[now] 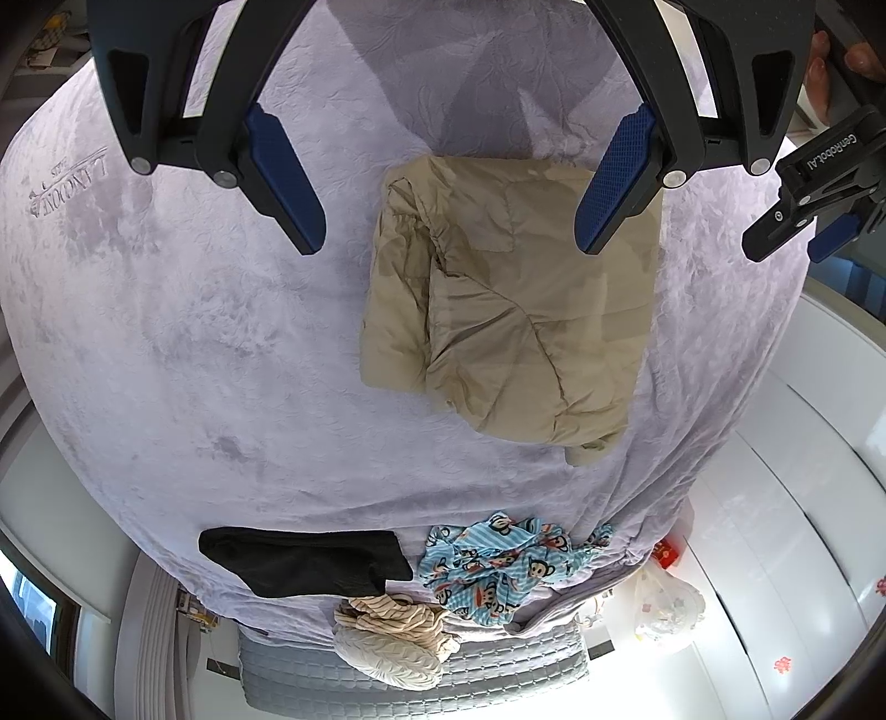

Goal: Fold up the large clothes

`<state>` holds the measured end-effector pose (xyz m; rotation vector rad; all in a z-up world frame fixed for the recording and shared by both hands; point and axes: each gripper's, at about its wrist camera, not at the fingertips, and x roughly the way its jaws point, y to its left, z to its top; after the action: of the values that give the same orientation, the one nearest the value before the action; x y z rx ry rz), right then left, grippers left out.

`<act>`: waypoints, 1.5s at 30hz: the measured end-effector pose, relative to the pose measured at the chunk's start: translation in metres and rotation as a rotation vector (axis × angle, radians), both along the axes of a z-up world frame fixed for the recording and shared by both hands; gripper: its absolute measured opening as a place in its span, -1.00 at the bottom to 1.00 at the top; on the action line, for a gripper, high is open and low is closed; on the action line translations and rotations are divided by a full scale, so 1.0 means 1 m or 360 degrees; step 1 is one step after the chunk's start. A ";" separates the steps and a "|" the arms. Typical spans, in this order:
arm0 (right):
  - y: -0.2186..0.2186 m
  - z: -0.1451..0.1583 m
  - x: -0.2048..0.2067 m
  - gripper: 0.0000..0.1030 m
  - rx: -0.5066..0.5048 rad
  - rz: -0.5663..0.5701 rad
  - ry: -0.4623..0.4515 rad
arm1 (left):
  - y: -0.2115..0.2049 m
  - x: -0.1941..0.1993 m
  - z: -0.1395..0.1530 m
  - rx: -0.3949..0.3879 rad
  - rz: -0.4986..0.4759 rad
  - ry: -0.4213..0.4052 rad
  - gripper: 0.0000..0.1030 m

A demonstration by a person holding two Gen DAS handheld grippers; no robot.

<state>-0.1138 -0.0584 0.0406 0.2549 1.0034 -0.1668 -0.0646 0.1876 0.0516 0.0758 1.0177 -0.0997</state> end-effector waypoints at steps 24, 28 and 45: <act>0.002 0.000 0.000 0.81 0.0003 -0.0003 -0.0003 | 0.009 -0.001 0.003 0.0013 0.0011 -0.0019 1.00; 0.004 0.001 0.000 0.81 0.0003 0.0002 -0.0004 | 0.007 -0.003 0.004 0.0016 0.0019 -0.0027 1.00; 0.013 -0.001 0.001 0.81 0.0008 0.0017 0.0012 | 0.003 -0.007 0.007 0.0011 0.0010 -0.0060 1.00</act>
<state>-0.1132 -0.0455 0.0396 0.2533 1.0127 -0.1555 -0.0713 0.1907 0.0586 0.0801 0.9809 -0.0887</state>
